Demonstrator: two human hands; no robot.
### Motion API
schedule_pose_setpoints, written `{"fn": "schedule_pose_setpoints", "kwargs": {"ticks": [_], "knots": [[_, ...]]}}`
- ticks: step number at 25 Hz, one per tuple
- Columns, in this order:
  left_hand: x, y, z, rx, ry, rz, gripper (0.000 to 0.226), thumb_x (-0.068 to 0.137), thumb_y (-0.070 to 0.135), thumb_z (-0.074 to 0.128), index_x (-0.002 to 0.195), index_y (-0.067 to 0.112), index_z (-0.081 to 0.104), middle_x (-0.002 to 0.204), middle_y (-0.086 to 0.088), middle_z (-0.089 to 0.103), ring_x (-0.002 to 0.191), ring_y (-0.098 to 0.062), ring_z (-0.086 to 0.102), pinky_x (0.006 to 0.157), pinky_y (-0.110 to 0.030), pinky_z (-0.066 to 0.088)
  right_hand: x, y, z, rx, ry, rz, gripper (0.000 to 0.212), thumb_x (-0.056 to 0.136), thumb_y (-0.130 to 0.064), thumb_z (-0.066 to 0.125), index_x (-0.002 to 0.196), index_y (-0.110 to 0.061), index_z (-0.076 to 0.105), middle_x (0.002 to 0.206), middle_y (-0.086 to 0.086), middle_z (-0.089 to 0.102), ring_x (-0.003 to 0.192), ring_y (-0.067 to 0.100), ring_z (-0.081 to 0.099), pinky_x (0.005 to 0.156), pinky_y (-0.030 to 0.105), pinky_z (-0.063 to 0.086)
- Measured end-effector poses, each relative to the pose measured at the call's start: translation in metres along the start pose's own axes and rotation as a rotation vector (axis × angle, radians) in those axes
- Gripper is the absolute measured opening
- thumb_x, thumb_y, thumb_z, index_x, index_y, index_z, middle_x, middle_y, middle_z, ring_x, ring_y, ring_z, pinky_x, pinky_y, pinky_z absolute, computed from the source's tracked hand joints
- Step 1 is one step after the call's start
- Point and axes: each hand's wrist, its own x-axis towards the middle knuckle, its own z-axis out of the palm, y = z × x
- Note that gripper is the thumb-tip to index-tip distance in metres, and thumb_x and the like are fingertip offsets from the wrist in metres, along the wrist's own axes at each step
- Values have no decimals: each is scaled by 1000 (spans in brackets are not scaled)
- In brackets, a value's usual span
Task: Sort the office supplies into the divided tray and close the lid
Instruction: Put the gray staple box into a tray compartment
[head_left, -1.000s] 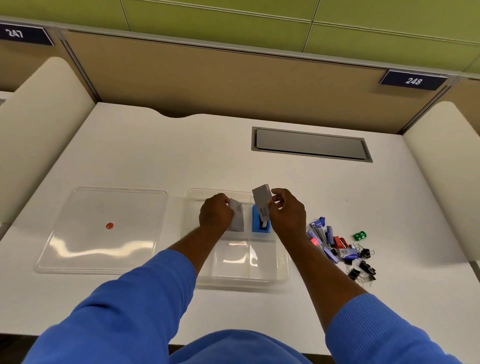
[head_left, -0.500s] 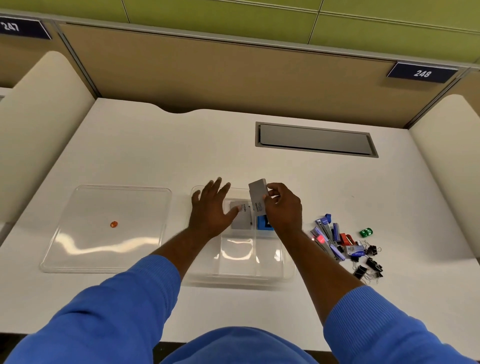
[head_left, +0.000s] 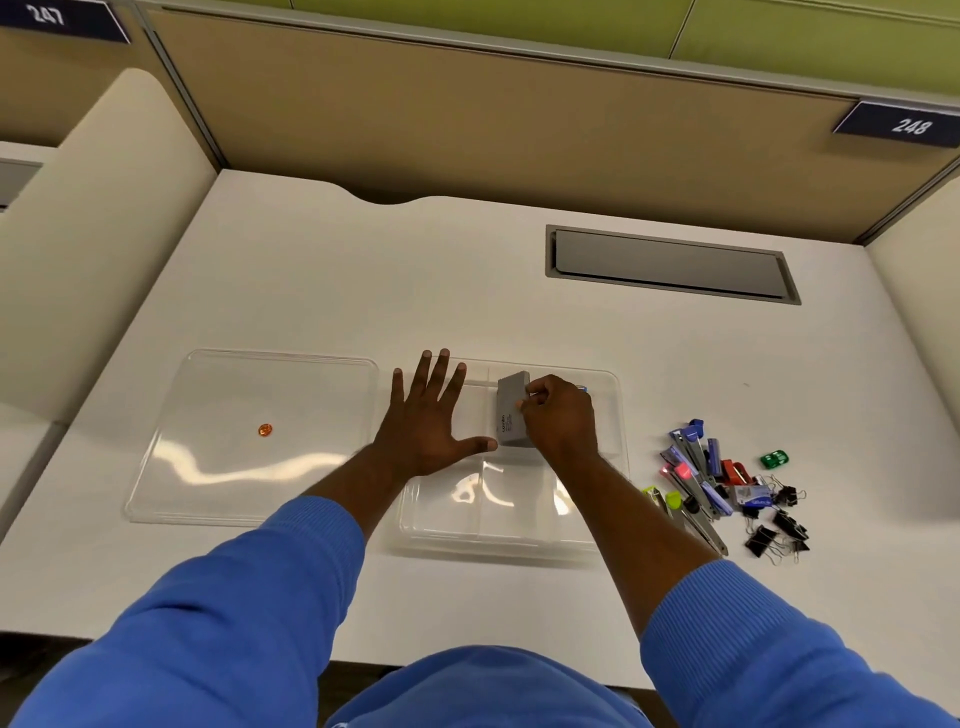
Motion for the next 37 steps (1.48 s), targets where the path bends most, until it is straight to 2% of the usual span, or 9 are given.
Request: {"fn": "schedule_pose_setpoints", "kwargs": {"ticks": [4,9,16,21,23,25,28,32,37], "knots": [[0,0,1,-10,5,-5,124,65,101,22,156,24,-10,162,-2,-24,146,-20,-29,118,-58,-9,1,-2,7,-157,-29,41,9,91,-19,63,99,-16,66,97,3,72,90,21,69,69,23,54],[1,2,-3,-21,-19,-15,125,64,101,22,156,24,-13,161,-2,-27,146,-21,-31,118,-59,-10,-4,-3,9,-309,-67,3,15,92,-19,62,105,-12,66,106,8,71,95,26,69,82,33,60],[1,4,-7,12,-35,-14,125,63,102,20,155,25,-16,161,-3,-28,145,-21,-33,117,-58,-14,-15,5,-6,-243,32,-132,27,90,-13,58,116,-10,66,115,8,62,108,28,61,81,31,55],[5,14,-14,28,13,7,119,69,99,19,155,25,-14,162,-4,-25,145,-20,-31,117,-54,-18,-19,23,-24,-306,185,-327,36,86,-20,63,122,-13,64,124,6,61,117,28,54,98,42,45],[9,27,-19,19,28,18,118,69,99,19,155,25,-14,162,-3,-25,146,-19,-31,117,-52,-20,-19,32,-30,-322,179,-345,49,89,-33,63,134,-14,56,141,7,53,133,28,46,112,44,35],[15,47,-23,28,30,48,118,69,99,18,155,25,-15,161,-3,-26,145,-19,-32,116,-50,-22,-19,44,-37,-386,103,-333,67,93,-47,57,149,-16,38,160,6,29,149,25,23,123,47,15],[22,81,-24,50,24,91,119,68,99,17,155,24,-17,161,-2,-27,145,-19,-32,116,-51,-21,-17,65,-52,-455,18,-342,85,94,-62,47,159,-20,10,167,2,-3,153,20,-6,123,49,-5],[26,121,-17,64,21,111,118,70,98,20,154,25,-18,161,-2,-27,146,-20,-30,117,-52,-18,-15,94,-84,-503,3,-325,93,92,-70,40,158,-23,-5,165,0,-18,151,18,-18,121,49,-12],[41,178,-9,45,19,174,116,72,96,25,155,26,-16,162,0,-25,146,-18,-30,116,-50,-21,-13,132,-127,-471,43,-297,94,90,-72,42,159,-22,2,167,0,-9,153,19,-9,123,51,-5]]}}
